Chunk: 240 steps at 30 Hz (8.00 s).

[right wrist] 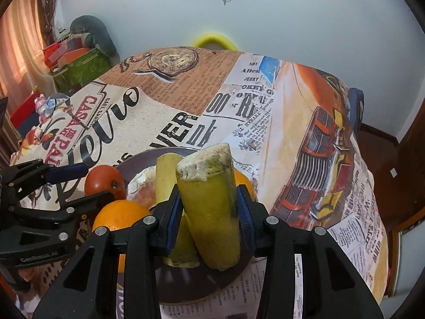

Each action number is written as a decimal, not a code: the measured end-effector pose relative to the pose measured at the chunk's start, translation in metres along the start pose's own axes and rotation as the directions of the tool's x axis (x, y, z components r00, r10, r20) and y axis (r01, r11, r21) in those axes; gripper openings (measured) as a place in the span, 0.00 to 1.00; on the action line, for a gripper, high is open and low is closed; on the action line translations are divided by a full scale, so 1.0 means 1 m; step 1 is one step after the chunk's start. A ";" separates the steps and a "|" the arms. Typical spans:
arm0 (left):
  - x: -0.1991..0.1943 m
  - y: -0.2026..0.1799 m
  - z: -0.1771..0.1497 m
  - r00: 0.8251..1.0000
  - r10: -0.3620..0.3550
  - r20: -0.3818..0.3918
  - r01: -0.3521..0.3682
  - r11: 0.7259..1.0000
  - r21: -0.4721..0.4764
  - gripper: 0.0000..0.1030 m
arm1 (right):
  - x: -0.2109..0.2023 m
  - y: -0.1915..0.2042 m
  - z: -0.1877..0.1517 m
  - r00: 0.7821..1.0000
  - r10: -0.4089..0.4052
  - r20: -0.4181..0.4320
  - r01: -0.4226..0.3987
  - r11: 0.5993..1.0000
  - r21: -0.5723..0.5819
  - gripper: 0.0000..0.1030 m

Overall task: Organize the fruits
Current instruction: 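Carry the tomato and corn cob over the purple plate and lower them, then open both tools to release tomato and corn cob, then lift away, then grasp the dark red grape with the left tool while the right tool grasps a mandarin, then place the grape and mandarin onto the purple plate and open both tools, then grasp a second dark red grape with the left tool while the right tool grasps another mandarin, then place the grape and mandarin onto the purple plate and open both tools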

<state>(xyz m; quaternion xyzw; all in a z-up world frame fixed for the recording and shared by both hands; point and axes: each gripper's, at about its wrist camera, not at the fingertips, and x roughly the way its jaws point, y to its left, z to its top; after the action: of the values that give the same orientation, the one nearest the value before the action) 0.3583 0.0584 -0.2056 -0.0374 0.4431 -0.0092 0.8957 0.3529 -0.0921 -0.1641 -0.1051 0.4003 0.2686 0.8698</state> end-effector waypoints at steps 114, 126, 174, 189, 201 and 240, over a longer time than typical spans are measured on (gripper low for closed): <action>-0.048 -0.011 -0.038 0.996 -0.066 0.066 0.066 0.998 0.005 0.19 | -0.047 0.015 -0.068 0.997 0.060 0.043 -0.064 0.993 0.104 0.33; -0.018 -0.011 -0.035 0.998 -0.064 0.021 0.064 0.998 0.008 0.19 | -0.016 0.020 -0.070 0.996 0.084 -0.017 -0.083 0.994 0.075 0.33; -0.157 -0.066 -0.087 0.991 -0.044 0.126 0.039 0.999 0.037 0.64 | -0.144 0.013 -0.112 0.998 -0.040 0.052 0.034 0.994 0.108 0.55; -0.101 -0.094 -0.126 0.994 -0.099 -0.038 0.102 0.992 0.078 0.54 | -0.103 0.022 -0.155 0.995 0.048 -0.085 -0.038 0.992 0.117 0.54; -0.066 -0.107 -0.139 0.981 -0.135 -0.141 0.149 0.984 0.097 0.37 | -0.077 0.021 -0.168 0.984 0.110 -0.141 -0.091 0.987 0.136 0.32; -0.077 -0.043 -0.072 0.997 -0.080 0.019 0.079 0.997 0.020 0.24 | -0.086 -0.002 -0.094 0.999 0.029 0.026 -0.032 0.992 0.125 0.31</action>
<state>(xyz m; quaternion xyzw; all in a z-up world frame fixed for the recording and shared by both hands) 0.2546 0.0151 -0.1848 -0.0464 0.4324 -0.0489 0.8992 0.2474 -0.1643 -0.1611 -0.0408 0.4073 0.2576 0.8753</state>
